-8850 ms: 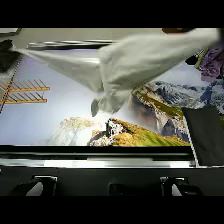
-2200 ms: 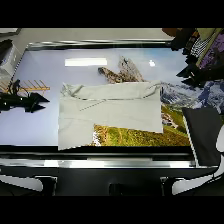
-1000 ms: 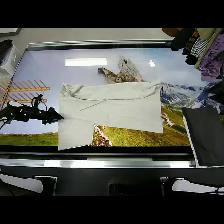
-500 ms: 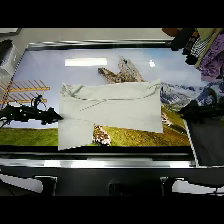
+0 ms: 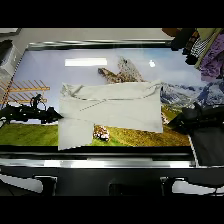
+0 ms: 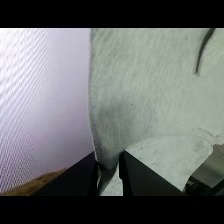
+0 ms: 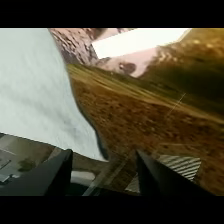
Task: Fold the clothes and pants, and hang the long-sleeved shirts on hangers.
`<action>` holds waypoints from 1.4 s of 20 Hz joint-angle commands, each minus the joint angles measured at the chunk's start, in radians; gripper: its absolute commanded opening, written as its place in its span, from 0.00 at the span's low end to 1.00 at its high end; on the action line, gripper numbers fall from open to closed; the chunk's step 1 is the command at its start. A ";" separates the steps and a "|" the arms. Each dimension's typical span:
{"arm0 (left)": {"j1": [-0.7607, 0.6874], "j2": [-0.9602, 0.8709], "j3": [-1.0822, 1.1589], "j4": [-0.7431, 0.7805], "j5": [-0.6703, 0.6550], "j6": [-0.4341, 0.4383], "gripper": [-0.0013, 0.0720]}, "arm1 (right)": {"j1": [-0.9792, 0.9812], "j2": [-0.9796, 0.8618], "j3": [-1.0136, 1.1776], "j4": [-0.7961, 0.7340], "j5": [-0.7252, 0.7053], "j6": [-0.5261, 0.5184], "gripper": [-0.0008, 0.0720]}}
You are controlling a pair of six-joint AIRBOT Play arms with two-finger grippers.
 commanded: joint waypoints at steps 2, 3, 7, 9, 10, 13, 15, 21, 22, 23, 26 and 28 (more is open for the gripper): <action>0.001 -0.001 0.001 0.003 0.008 0.000 0.29 | 0.052 0.000 -0.097 0.032 0.045 -0.029 0.67; 0.001 -0.001 0.001 0.003 0.009 0.001 0.29 | 0.079 -0.001 -0.102 0.036 0.067 -0.029 0.67; 0.001 -0.001 0.001 0.003 0.008 0.000 0.29 | 0.171 -0.001 -0.102 0.034 0.155 0.008 0.66; 0.001 -0.001 0.001 0.003 0.008 0.001 0.29 | 0.189 0.000 -0.102 0.037 0.176 0.012 0.33; 0.001 -0.001 0.001 0.003 0.008 0.001 0.29 | 0.189 0.000 -0.102 0.047 0.174 0.012 0.13; 0.001 -0.001 0.001 0.003 0.010 0.001 0.24 | 0.189 0.021 -0.101 0.063 0.161 0.014 0.07; 0.001 0.000 0.001 -0.004 0.010 0.003 0.04 | 0.189 0.056 -0.101 0.092 0.146 0.011 0.07; 0.001 0.121 0.069 -0.167 0.004 0.020 0.04 | 0.279 0.252 0.003 0.241 0.119 -0.072 0.07; 0.001 0.171 0.105 -0.189 0.003 0.019 0.04 | 0.323 0.283 0.071 0.244 0.131 -0.050 0.07; 0.001 0.231 0.155 -0.196 0.003 0.008 0.04 | 0.360 0.311 0.148 0.245 0.152 -0.018 0.07; 0.001 0.429 0.331 -0.195 -0.002 -0.035 0.04 | 0.430 0.395 0.446 0.235 0.203 0.073 0.07; 0.006 0.568 0.453 -0.185 0.014 -0.080 0.04 | 0.429 0.450 0.650 0.217 0.202 0.150 0.07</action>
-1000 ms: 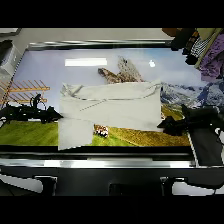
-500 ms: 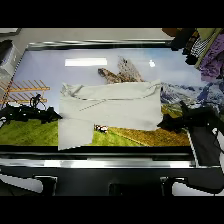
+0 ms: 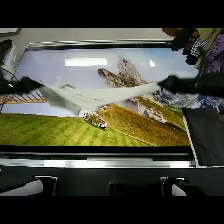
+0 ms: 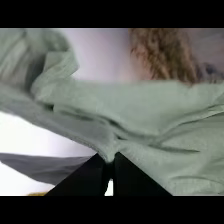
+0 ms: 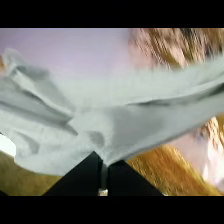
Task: Fold the clothes and pants, and hang the long-sleeved shirts on hangers.
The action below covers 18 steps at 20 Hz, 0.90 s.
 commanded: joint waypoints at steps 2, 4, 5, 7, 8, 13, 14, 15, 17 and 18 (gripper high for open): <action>0.020 0.313 0.241 0.077 0.050 -0.167 0.04 | 0.033 0.140 0.434 -0.089 0.004 0.190 0.07; 0.042 0.463 0.287 0.216 0.090 -0.272 0.04 | 0.033 0.205 0.573 -0.177 -0.039 0.287 0.07; 0.055 0.531 0.290 0.280 0.115 -0.332 0.04 | 0.033 0.239 0.623 -0.231 -0.048 0.332 0.07; 0.082 0.642 0.290 0.446 0.159 -0.479 0.04 | 0.033 0.315 0.666 -0.370 -0.026 0.434 0.07; 0.092 0.676 0.290 0.509 0.171 -0.522 0.04 | 0.033 0.341 0.666 -0.433 -0.018 0.488 0.07; 0.093 0.621 0.287 0.493 0.113 -0.455 0.04 | 0.034 0.274 0.665 -0.549 -0.099 0.567 0.07; 0.093 0.577 0.287 0.452 0.082 -0.401 0.04 | 0.034 0.225 0.665 -0.549 -0.143 0.566 0.07; 0.092 0.516 0.287 0.406 0.048 -0.350 0.04 | 0.034 0.162 0.665 -0.549 -0.197 0.565 0.07; 0.074 0.374 0.287 0.354 0.014 -0.288 0.04 | 0.034 0.021 0.665 -0.553 -0.270 0.558 0.07; 0.045 0.298 0.287 0.356 0.017 -0.256 0.04 | 0.034 -0.051 0.665 -0.553 -0.286 0.551 0.07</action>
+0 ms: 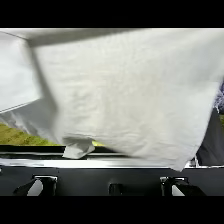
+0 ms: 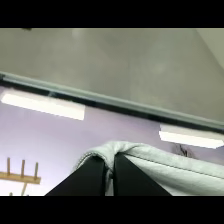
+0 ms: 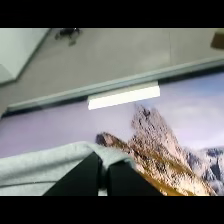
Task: Fold the clothes and pants, and hang the long-sleeved shirts on hangers.
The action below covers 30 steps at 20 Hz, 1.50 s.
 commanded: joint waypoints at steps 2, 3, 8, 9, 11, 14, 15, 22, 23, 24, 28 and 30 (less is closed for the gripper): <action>-0.100 -0.326 0.002 -0.042 -0.016 0.169 0.04 | 0.000 -0.310 0.004 -0.028 -0.099 -0.010 0.07; -0.135 -0.421 0.002 -0.042 0.006 0.188 0.04 | 0.000 -0.388 0.004 -0.027 -0.090 -0.011 0.07; -0.244 -0.816 0.005 -0.043 0.237 0.196 0.04 | 0.000 -0.715 0.004 -0.028 0.048 -0.056 0.07; -0.258 -0.869 0.010 -0.043 0.275 0.196 0.04 | 0.000 -0.762 0.004 -0.028 0.086 -0.066 0.07; -0.283 -0.953 0.021 -0.043 0.339 0.209 0.04 | 0.000 -0.844 0.004 -0.027 0.164 -0.070 0.07; -0.296 -1.023 0.029 -0.043 0.360 0.271 0.04 | 0.000 -0.916 0.004 -0.028 0.249 -0.073 0.07; -0.293 -1.030 0.028 -0.042 0.352 0.271 0.04 | 0.000 -0.927 0.004 -0.028 0.259 -0.074 0.07; -0.270 -1.031 0.028 -0.017 0.082 0.278 0.04 | 0.000 -0.944 0.004 -0.092 0.052 -0.097 0.07; -0.270 -1.031 0.028 0.011 0.038 0.278 0.04 | 0.000 -0.948 0.000 -0.092 0.019 -0.114 0.07; -0.270 -1.032 0.028 0.037 -0.011 0.278 0.04 | 0.000 -0.956 -0.002 -0.093 -0.016 -0.134 0.07; -0.270 -1.032 0.028 0.067 -0.150 0.269 0.04 | 0.000 -1.008 -0.002 -0.092 -0.117 -0.137 0.07; -0.270 -1.033 0.028 0.067 -0.180 0.259 0.04 | 0.000 -1.024 -0.002 -0.092 -0.120 -0.137 0.07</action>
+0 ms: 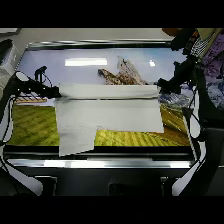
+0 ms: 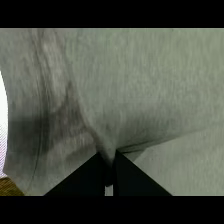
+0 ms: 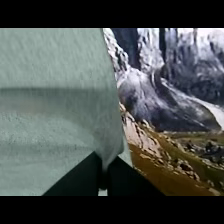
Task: Fold the clothes and pants, and hang the long-sleeved shirts on hangers.
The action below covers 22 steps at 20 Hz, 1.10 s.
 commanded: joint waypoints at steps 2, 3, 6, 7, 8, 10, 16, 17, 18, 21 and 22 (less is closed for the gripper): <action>0.001 -0.003 0.000 0.014 -0.113 -0.015 0.04 | 0.001 -0.038 0.000 0.000 -0.054 -0.007 0.07; 0.001 -0.005 0.000 0.014 -0.117 -0.015 0.04 | 0.001 -0.043 -0.001 0.003 -0.054 -0.007 0.07; 0.001 -0.011 0.000 0.014 -0.116 -0.019 0.04 | 0.001 -0.063 -0.001 0.015 -0.079 -0.005 0.09; 0.001 -0.012 0.000 0.014 -0.116 -0.019 0.04 | 0.001 -0.069 -0.001 0.022 -0.097 0.002 0.19; 0.001 -0.013 0.001 0.014 -0.116 -0.022 0.07 | 0.001 -0.074 -0.001 0.028 -0.118 0.009 0.38; 0.003 -0.011 0.001 0.013 -0.122 -0.045 0.51 | 0.000 -0.072 0.000 0.040 -0.190 -0.002 0.59; 0.172 0.152 -0.114 -0.105 -0.192 -0.055 0.65 | -0.064 0.115 -0.001 0.042 -0.219 -0.168 0.60; 0.219 0.207 -0.192 -0.117 -0.183 -0.054 0.65 | -0.101 0.140 -0.004 0.056 -0.230 -0.172 0.60; 0.271 0.271 -0.297 -0.144 -0.175 -0.029 0.65 | -0.138 0.167 -0.024 0.081 -0.240 -0.173 0.60; 0.389 0.454 -0.634 -0.183 -0.139 0.020 0.65 | -0.214 0.278 -0.185 0.206 -0.234 -0.223 0.60; 0.409 0.513 -0.745 -0.190 -0.114 0.040 0.65 | -0.224 0.323 -0.260 0.234 -0.220 -0.246 0.60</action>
